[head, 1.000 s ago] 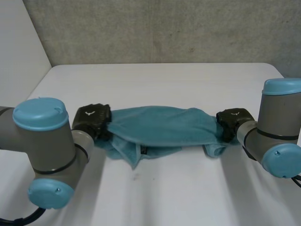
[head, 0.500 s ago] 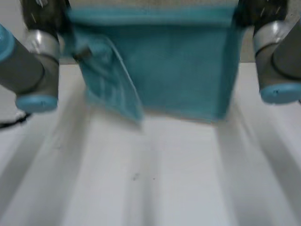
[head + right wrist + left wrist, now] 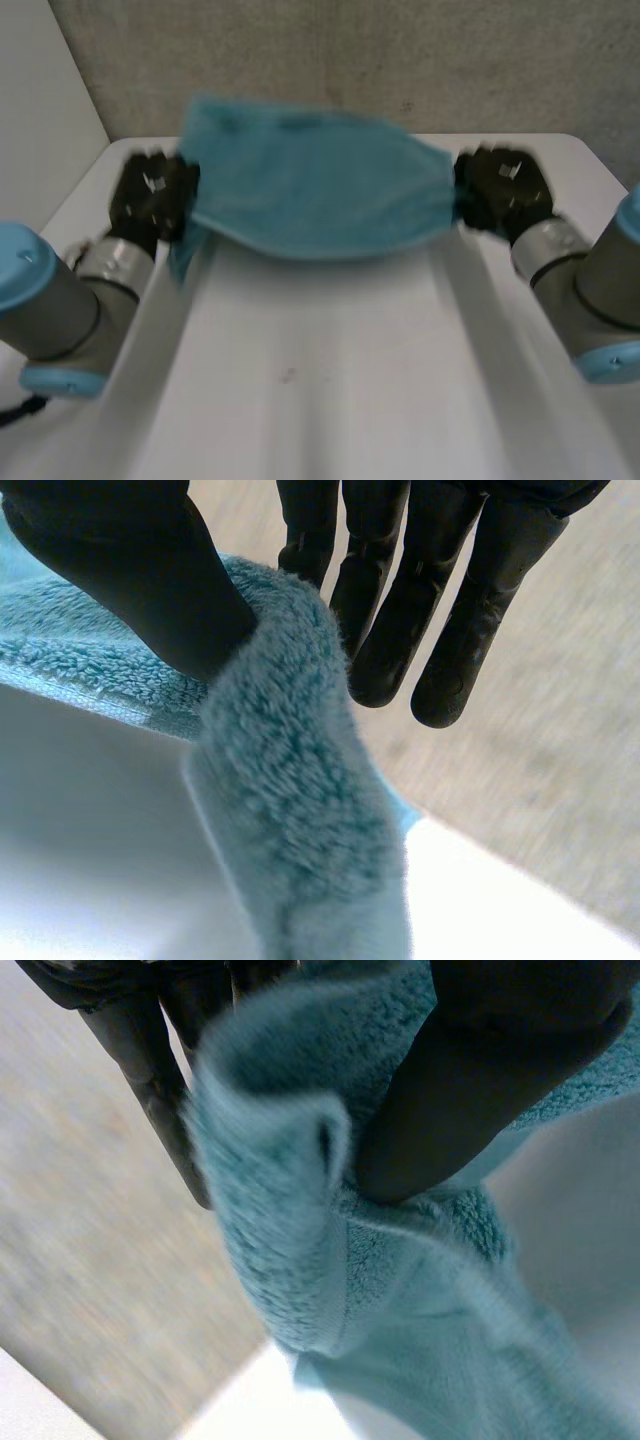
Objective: Fold the laundry
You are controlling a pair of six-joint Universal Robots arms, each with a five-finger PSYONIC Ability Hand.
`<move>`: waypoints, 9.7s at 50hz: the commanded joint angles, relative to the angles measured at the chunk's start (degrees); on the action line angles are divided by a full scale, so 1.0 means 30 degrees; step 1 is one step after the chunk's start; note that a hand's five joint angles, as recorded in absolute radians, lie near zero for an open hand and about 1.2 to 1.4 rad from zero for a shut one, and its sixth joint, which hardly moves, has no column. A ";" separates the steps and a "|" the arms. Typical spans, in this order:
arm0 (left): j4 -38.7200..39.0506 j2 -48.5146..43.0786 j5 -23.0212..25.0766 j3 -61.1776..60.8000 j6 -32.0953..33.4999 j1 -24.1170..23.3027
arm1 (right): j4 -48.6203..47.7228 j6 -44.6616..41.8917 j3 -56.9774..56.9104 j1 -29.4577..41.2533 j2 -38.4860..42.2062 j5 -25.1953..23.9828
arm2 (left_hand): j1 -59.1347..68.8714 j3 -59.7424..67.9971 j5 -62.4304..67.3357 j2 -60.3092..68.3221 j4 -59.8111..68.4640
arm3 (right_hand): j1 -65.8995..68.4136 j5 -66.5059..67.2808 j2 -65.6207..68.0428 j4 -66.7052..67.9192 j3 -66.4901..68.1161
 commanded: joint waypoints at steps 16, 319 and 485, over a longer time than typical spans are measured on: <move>-0.5375 0.0067 -0.0371 -0.1228 0.1734 -0.0389 | 0.3745 -0.2328 -0.0763 -0.0623 0.1411 0.2098 | -1.1701 -1.2593 -1.2245 -1.2618 -1.2580 | 0.8247 0.4442 0.4138 0.3869 0.3901; -0.3616 0.0975 -0.0724 1.0380 0.2407 0.0401 | 0.6265 -0.6430 -0.8623 0.0519 -0.3686 0.3741 | 0.5673 0.4782 0.5129 0.4756 0.4794 | 0.8247 0.4442 0.4138 0.3869 0.3901; -0.7572 -0.4211 0.3789 0.3021 0.2144 0.7257 | 0.4067 -0.7865 0.1874 -0.4607 0.1206 0.1248 | -0.4294 -0.5186 -0.4838 -0.5212 -0.5173 | 0.8247 0.4442 0.4138 0.3869 0.3901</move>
